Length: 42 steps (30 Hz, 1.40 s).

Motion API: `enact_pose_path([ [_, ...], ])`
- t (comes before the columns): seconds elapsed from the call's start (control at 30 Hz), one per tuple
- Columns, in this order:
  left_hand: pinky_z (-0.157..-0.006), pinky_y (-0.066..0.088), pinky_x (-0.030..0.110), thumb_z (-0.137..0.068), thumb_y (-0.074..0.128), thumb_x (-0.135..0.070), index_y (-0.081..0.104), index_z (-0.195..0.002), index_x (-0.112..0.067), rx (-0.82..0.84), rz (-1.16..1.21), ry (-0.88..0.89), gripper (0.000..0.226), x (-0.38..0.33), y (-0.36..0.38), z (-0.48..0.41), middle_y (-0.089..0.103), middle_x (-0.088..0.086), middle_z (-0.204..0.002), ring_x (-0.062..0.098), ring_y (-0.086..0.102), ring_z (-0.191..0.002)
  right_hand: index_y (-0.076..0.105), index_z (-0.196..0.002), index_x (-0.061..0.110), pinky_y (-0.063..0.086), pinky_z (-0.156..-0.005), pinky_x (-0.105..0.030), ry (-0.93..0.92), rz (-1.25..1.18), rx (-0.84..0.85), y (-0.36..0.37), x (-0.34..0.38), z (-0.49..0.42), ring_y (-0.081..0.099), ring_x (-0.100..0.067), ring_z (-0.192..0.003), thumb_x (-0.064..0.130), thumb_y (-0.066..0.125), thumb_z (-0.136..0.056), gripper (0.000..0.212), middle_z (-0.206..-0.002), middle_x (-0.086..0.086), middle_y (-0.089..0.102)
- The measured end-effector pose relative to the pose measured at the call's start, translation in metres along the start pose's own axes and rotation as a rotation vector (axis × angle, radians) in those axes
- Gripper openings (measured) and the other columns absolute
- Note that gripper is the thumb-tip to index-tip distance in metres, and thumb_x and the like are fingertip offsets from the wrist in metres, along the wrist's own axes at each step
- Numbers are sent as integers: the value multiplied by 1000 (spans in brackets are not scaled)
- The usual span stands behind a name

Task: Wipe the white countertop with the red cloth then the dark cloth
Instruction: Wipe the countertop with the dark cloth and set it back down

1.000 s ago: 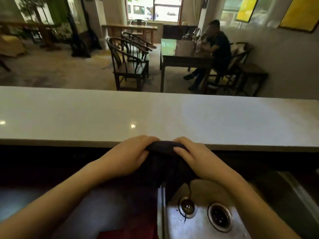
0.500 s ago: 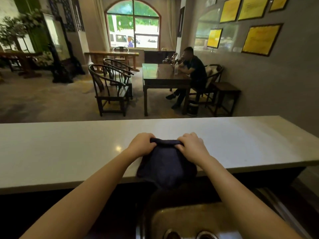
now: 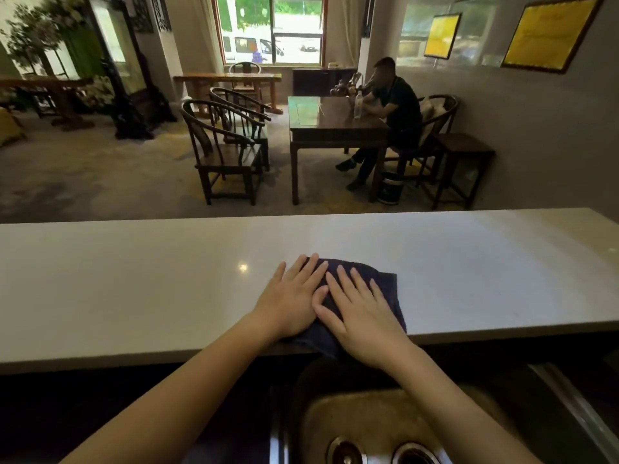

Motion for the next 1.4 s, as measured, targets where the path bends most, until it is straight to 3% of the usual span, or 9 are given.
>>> enact_pose_path([
  [0.27,-113,-7,43,-94,15,-49,2,-143,-30,53,116,-50,55,17,-10,3,-5,-4,-157,14,-9,-142,-2,-145,33,-8,-115,-40,-26,26,49,-7,-3,-3,-14,-12,-142,68,16,-85,72,-158,7,-8],
  [0.4,-112,-11,50,-88,12,-61,-3,-142,-34,-8,-25,-256,63,96,-28,29,-11,-5,-156,16,-13,-141,-2,-144,40,-11,-113,-47,-4,56,49,-5,8,-11,-18,-18,-142,72,18,-82,72,-157,4,-12],
  [0.5,-112,-10,53,-83,11,-69,-4,-142,-36,101,-66,-365,69,150,-25,53,-11,-5,-156,17,-13,-142,-2,-142,48,-16,-109,-54,-20,80,94,6,22,-23,-21,-24,-141,75,16,-81,69,-157,5,-15],
  [0.93,-115,-4,52,-80,7,-71,-5,-141,-38,41,-43,-349,70,157,-20,63,-8,-6,-156,15,-9,-142,1,-136,58,-15,-105,-64,-135,106,150,20,56,-115,-16,-28,-143,76,15,-80,60,-158,7,-9],
  [1.13,-116,-5,50,-79,7,-72,-2,-141,-42,29,-22,-345,69,158,-20,65,-7,-9,-156,13,-8,-142,7,-137,56,-10,-107,-67,11,67,110,-1,4,-127,-12,-27,-144,74,18,-82,59,-158,8,-6],
  [1.4,-115,-2,49,-74,4,-77,0,-140,-43,17,-30,-352,74,162,-16,63,-3,-11,-156,12,-4,-142,8,-138,55,-6,-108,-67,202,71,65,-23,-73,-73,-9,-24,-144,71,18,-84,57,-158,9,-4],
])
Point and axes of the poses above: each hand's wrist, its own z-axis away from the middle knuckle, its own y-axis out of the palm, x = y × z, the point moved 7 cm from there along -z, towards the middle knuckle
